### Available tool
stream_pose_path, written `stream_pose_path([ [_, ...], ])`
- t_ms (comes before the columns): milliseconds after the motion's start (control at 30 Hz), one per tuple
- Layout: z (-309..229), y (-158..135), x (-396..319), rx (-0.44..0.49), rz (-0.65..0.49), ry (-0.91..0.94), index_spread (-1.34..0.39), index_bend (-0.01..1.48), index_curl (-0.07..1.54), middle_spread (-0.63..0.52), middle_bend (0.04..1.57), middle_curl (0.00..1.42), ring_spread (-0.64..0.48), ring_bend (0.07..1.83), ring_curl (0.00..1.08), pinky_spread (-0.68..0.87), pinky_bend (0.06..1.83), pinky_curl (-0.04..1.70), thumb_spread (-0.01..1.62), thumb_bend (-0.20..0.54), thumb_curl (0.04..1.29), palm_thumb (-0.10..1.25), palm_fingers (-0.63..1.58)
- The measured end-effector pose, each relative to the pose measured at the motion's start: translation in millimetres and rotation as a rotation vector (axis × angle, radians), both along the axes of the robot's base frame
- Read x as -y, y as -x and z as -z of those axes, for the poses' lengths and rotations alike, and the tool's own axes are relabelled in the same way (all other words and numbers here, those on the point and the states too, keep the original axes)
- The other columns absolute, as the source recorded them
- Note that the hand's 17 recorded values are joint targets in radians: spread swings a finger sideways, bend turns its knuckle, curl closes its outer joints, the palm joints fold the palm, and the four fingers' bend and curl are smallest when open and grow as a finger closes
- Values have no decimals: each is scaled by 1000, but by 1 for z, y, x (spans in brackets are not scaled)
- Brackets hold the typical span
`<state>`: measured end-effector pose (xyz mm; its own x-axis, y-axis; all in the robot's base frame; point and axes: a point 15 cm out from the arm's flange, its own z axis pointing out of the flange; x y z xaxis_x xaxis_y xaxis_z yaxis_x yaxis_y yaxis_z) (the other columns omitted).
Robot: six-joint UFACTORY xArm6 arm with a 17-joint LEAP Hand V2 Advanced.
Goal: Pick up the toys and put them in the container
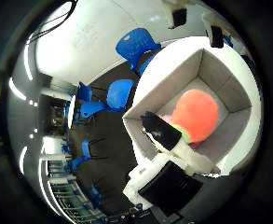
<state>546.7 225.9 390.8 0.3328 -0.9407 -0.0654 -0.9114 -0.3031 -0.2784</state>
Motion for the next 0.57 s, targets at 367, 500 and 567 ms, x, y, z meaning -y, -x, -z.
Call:
stream_pose_path([
  [367, -8, 8, 14, -16, 6, 9, -418, 184, 428, -3, 327, 423, 202, 596, 260, 597, 686, 534, 1138, -23, 304, 512, 236],
  [500, -25, 20, 24, -19, 6, 12, -408, 181, 394, 10, 300, 394, 222, 552, 230, 608, 660, 493, 1137, -21, 302, 509, 256],
  [567, -35, 29, 31, -22, 2, 16, -406, 179, 381, 12, 287, 383, 224, 538, 221, 612, 656, 478, 1133, -23, 296, 499, 266],
])
